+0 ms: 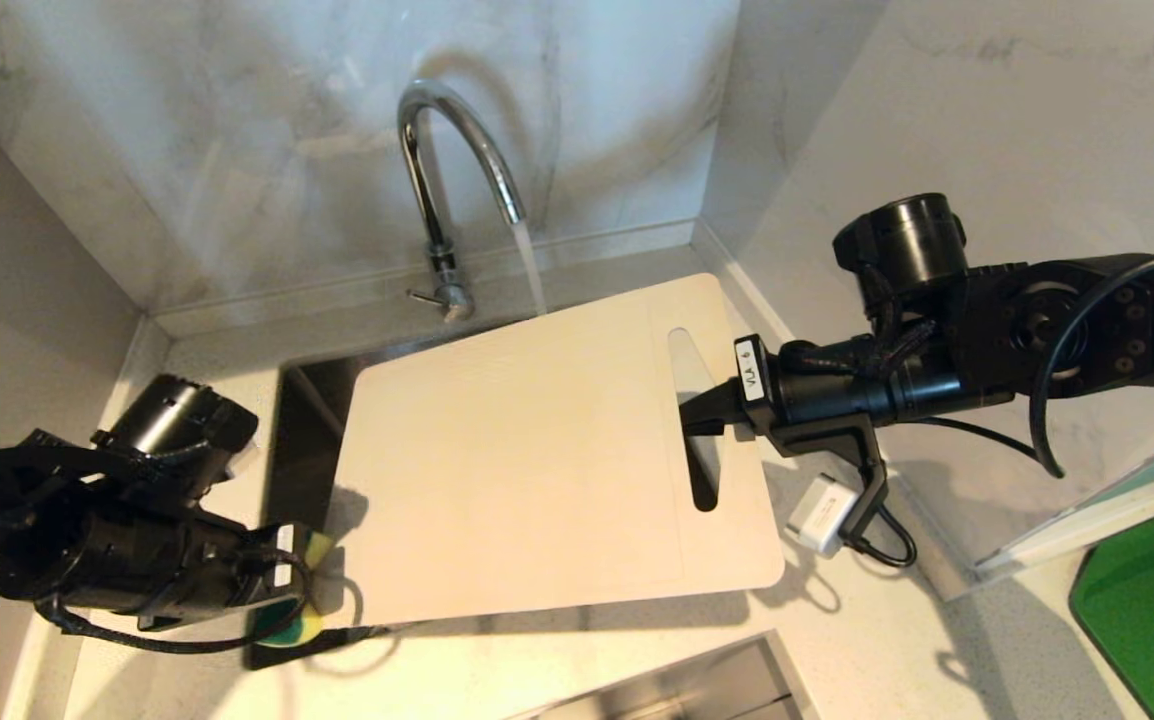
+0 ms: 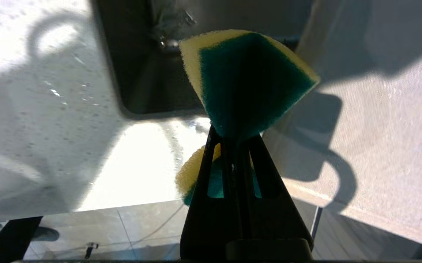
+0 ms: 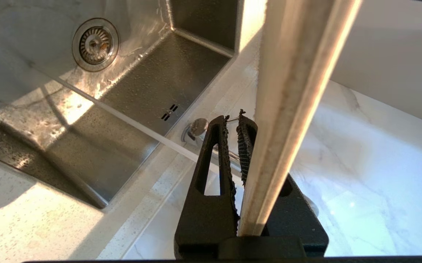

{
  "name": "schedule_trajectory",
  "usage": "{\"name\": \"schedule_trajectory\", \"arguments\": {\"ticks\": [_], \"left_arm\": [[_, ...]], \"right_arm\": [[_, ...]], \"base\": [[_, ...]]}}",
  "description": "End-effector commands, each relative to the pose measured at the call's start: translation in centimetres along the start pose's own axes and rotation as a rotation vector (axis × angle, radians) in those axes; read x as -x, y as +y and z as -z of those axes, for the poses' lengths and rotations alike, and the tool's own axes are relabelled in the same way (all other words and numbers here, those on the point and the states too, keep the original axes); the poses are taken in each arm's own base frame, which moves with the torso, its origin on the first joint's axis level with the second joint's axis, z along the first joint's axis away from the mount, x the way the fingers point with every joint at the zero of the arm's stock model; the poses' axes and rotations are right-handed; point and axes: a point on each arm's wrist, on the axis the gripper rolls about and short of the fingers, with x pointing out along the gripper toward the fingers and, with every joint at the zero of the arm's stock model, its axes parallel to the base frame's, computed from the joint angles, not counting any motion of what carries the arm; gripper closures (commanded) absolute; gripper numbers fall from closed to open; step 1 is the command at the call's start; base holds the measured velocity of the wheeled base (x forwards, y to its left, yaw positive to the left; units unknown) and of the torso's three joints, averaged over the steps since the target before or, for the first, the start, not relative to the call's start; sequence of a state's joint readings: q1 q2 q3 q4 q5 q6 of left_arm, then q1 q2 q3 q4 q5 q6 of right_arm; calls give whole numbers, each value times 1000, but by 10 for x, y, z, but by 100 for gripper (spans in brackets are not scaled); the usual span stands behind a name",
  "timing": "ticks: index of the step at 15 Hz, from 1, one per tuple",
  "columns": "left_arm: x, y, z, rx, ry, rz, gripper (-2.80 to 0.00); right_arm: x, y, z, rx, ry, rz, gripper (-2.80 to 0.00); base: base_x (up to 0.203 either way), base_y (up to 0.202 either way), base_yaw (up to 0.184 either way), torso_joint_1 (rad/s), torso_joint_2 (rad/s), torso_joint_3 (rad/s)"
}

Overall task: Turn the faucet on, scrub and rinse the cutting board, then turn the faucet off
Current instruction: Scrub the cutting board underwater

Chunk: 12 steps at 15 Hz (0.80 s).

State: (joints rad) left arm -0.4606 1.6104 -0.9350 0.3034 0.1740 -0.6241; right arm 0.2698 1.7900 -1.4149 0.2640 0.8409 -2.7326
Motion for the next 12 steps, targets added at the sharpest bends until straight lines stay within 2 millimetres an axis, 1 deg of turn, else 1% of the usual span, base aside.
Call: {"name": "schedule_trajectory", "arguments": {"ticks": [1, 4, 6, 9, 10, 11, 12], "left_arm": [[16, 5, -6, 20, -53, 22, 0], [44, -9, -21, 5, -123, 95, 0], [67, -23, -29, -21, -128, 135, 0], [103, -60, -22, -106, -102, 243, 0], [112, -69, -21, -122, -85, 260, 0], [114, -81, -20, -133, -61, 266, 0], [113, -93, -19, -146, -36, 266, 0]], "right_arm": [[0, 0, -1, 14, -4, 2, 0], [-5, 7, -3, 4, -14, -2, 0], [-7, 10, -4, 6, -12, 0, 0], [-8, 8, -4, 9, -12, 1, 0], [-7, 7, -4, 10, -11, 3, 0], [-7, 5, -4, 13, -12, 6, 0], [-7, 3, -4, 18, -11, 9, 0]], "base": [[0, 0, 0, 0, 0, 0], [0, 0, 0, 0, 0, 0], [0, 0, 0, 0, 0, 0], [0, 0, 0, 0, 0, 0], [0, 0, 0, 0, 0, 0], [0, 0, 0, 0, 0, 0], [0, 0, 0, 0, 0, 0]]}}
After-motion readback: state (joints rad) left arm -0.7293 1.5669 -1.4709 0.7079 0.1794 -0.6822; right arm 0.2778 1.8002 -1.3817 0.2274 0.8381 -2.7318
